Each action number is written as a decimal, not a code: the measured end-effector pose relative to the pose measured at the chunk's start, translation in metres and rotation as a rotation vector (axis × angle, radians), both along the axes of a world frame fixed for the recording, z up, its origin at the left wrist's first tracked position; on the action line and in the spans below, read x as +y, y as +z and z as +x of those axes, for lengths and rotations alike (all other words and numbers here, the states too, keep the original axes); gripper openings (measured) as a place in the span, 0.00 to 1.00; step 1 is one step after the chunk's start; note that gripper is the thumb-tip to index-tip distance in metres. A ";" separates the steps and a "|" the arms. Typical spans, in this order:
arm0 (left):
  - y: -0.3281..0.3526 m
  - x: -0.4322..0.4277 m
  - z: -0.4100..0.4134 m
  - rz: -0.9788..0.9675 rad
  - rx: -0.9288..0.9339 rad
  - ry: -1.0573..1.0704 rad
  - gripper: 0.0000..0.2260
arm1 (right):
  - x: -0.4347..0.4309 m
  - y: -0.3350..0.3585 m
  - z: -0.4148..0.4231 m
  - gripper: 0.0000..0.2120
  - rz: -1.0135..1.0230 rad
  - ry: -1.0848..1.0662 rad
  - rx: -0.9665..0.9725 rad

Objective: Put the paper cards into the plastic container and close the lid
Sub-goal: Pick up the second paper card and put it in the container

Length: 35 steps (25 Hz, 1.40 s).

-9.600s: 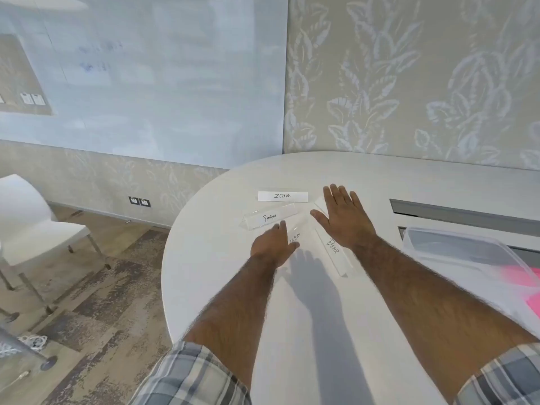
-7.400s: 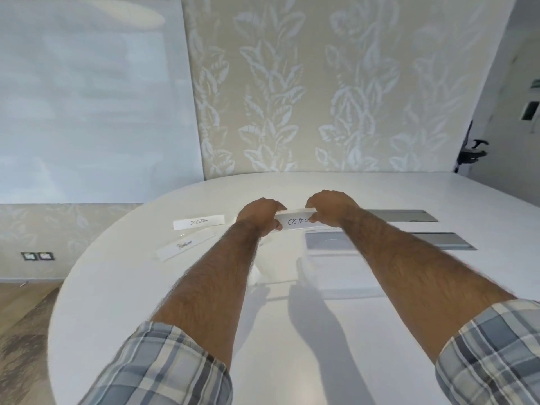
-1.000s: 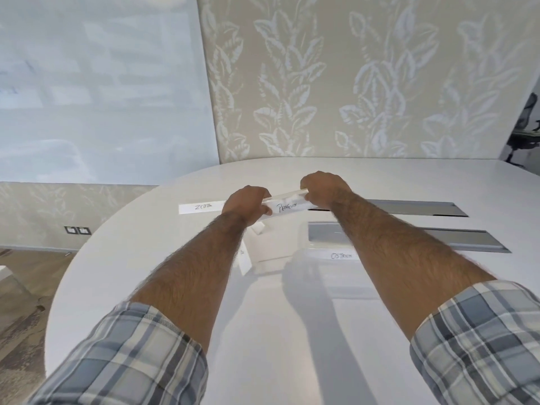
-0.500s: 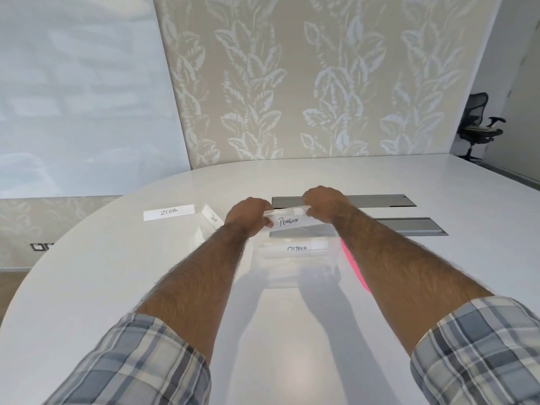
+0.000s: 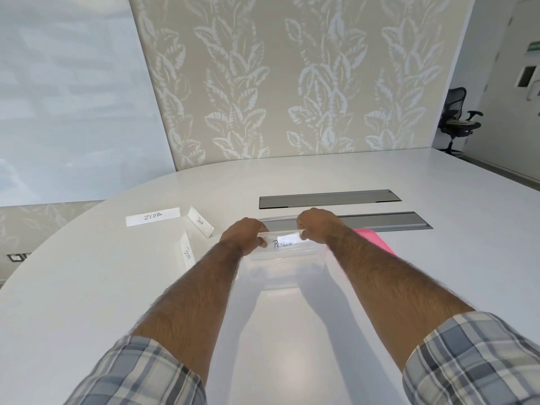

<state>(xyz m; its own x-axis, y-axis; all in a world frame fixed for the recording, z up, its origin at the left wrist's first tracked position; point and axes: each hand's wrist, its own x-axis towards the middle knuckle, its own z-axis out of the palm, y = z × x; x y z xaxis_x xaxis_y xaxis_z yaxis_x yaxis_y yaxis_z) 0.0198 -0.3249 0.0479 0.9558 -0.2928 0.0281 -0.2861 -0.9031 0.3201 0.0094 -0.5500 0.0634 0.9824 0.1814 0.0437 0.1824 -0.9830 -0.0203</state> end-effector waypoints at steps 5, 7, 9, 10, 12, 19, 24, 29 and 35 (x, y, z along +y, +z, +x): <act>-0.015 0.000 0.013 0.040 0.070 -0.022 0.16 | 0.002 -0.007 0.005 0.12 -0.062 0.011 0.023; -0.018 -0.002 0.017 0.084 0.062 -0.032 0.17 | 0.003 -0.011 0.007 0.12 -0.073 0.012 0.061; -0.022 -0.004 0.019 0.128 0.049 -0.046 0.17 | 0.003 -0.018 0.009 0.10 -0.088 0.029 0.104; -0.024 -0.005 0.021 0.145 0.048 -0.055 0.16 | 0.003 -0.020 0.010 0.09 -0.099 0.042 0.116; -0.026 -0.009 0.024 0.180 0.055 -0.075 0.14 | 0.001 -0.024 0.015 0.07 -0.104 0.069 0.134; -0.021 -0.022 0.034 0.363 0.086 -0.196 0.13 | 0.002 -0.032 0.036 0.08 -0.170 0.128 0.227; -0.022 -0.025 0.041 0.438 0.151 -0.223 0.15 | 0.010 -0.033 0.046 0.08 -0.238 0.165 0.256; -0.025 -0.028 0.048 0.571 0.183 -0.271 0.15 | 0.014 -0.036 0.052 0.07 -0.243 0.164 0.279; -0.026 -0.029 0.048 0.490 0.236 -0.243 0.15 | 0.015 -0.037 0.054 0.07 -0.288 0.172 0.304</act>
<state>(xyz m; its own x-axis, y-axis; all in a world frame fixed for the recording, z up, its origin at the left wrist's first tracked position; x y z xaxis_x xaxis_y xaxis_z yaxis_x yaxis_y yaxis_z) 0.0677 -0.3544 0.0220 0.8240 -0.4288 -0.3704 -0.4747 -0.8793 -0.0379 0.0632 -0.5347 0.0265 0.8973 0.3053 -0.3187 0.3715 -0.9124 0.1717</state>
